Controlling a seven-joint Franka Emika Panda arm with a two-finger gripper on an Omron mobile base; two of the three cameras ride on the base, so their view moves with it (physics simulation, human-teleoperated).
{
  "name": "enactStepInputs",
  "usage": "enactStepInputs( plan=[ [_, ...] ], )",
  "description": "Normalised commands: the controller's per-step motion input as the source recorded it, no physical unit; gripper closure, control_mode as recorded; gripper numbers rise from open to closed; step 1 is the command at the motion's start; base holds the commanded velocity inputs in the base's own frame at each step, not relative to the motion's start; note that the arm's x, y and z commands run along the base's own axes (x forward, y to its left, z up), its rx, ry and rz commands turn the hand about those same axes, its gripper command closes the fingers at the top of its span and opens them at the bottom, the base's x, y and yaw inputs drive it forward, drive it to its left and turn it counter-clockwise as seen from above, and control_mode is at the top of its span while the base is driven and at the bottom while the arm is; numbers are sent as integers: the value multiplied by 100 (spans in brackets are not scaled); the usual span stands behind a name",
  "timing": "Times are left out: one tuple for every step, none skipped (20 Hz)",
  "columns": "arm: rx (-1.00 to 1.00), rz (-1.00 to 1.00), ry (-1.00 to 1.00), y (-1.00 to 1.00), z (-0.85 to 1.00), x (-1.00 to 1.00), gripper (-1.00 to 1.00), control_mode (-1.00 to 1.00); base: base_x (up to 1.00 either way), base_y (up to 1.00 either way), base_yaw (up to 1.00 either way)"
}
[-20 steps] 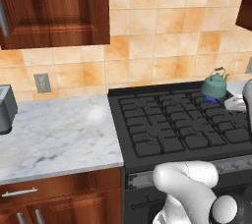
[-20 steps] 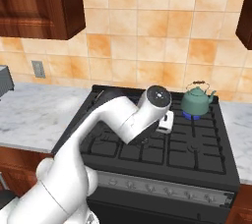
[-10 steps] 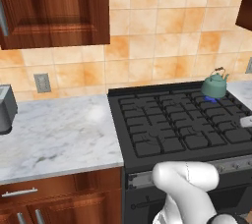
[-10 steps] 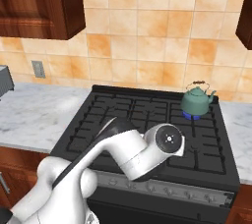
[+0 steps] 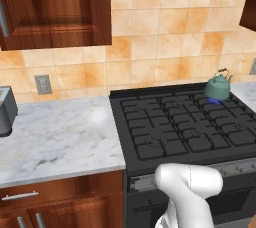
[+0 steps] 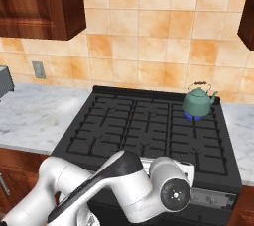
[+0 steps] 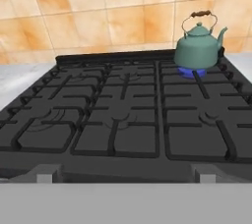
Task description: The kettle is done boiling. Turn off the stove, then wait for 300 timesteps before moving the kettle to the dining table.
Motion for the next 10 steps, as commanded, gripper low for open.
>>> enactStepInputs(
  plan=[
    [-1, -1, -16, -26, -14, -31, -100, -100, 0, 0, 0],
    [-3, -1, -16, -17, -17, -31, -100, -100, 0, 0, 0],
    [-2, -1, -17, -20, -20, -33, -100, -100, 0, 0, 0],
    [0, -2, -20, -29, -18, -50, -100, -100, 0, 0, 0],
    [0, -2, -18, -23, -20, -42, -100, -100, 0, 0, 0],
    [0, -2, -15, -14, -24, -38, -100, -100, 0, 0, 0],
    [0, -2, -14, -11, -24, -35, -100, -100, 0, 0, 0],
    [0, -2, -17, -24, -23, -46, -100, -100, 0, 0, 0],
    [0, -2, -16, -24, -22, -42, -100, -100, 0, 0, 0],
    [0, -1, -12, -8, -26, -33, -100, -100, 0, 0, 0]
  ],
)
